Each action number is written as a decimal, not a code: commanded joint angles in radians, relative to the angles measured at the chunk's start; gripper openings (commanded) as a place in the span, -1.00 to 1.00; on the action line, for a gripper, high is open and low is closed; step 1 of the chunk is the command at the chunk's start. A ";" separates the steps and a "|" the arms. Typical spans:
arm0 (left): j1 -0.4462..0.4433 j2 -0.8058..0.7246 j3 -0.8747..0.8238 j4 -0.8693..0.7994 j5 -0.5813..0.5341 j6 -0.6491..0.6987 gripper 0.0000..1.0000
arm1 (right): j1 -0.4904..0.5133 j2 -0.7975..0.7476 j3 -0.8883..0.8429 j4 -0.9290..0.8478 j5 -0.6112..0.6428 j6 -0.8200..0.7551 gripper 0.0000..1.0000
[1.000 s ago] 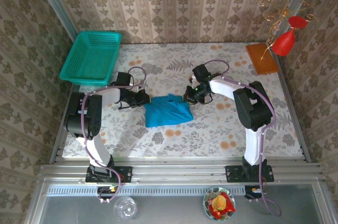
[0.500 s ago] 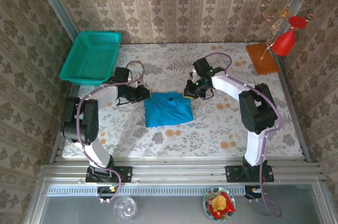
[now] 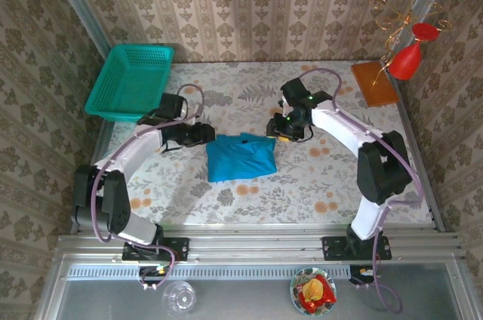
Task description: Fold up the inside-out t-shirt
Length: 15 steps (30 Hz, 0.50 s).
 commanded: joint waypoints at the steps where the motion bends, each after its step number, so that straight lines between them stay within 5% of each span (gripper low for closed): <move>1: -0.060 0.000 -0.035 -0.046 -0.043 -0.030 -0.29 | 0.043 -0.047 -0.010 -0.017 -0.068 0.007 -0.11; 6: -0.092 0.077 -0.075 0.032 -0.067 -0.063 -0.53 | 0.087 0.004 -0.077 0.175 -0.326 0.060 -0.21; 15: -0.061 0.291 -0.120 0.119 -0.072 -0.040 -0.68 | 0.004 0.256 -0.092 0.225 -0.166 0.049 -0.27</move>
